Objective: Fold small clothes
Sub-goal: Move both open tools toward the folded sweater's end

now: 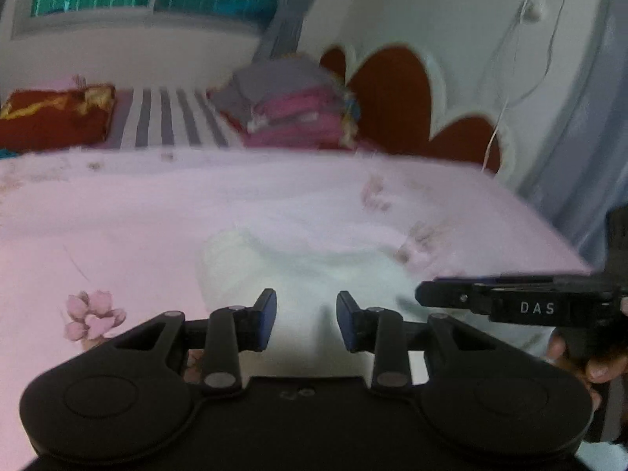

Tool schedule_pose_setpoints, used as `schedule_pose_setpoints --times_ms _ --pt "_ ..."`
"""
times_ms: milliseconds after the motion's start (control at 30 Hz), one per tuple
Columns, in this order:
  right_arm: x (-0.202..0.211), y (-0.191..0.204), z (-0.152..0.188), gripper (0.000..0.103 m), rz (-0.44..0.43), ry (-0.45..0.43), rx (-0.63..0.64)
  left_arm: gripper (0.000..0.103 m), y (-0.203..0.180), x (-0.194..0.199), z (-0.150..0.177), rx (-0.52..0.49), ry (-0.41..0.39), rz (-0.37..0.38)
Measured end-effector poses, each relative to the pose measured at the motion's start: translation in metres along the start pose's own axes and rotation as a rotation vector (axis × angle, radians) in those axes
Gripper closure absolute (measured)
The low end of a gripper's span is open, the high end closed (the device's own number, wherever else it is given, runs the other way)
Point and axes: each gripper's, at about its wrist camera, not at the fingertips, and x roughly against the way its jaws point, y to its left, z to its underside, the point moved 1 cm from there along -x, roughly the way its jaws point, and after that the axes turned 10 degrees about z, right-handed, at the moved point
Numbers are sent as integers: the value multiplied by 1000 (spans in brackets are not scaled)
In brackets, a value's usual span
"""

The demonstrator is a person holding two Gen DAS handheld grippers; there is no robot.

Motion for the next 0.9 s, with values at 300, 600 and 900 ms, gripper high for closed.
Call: schedule_pose_setpoints --times_ms 300,600,900 --pt "-57 -4 2 74 124 122 104 74 14 -7 -1 16 30 33" --pt "-70 -14 -2 61 144 136 62 74 7 -5 -3 -11 49 43" --pt "-4 6 37 62 58 107 158 72 1 21 53 92 40 83"
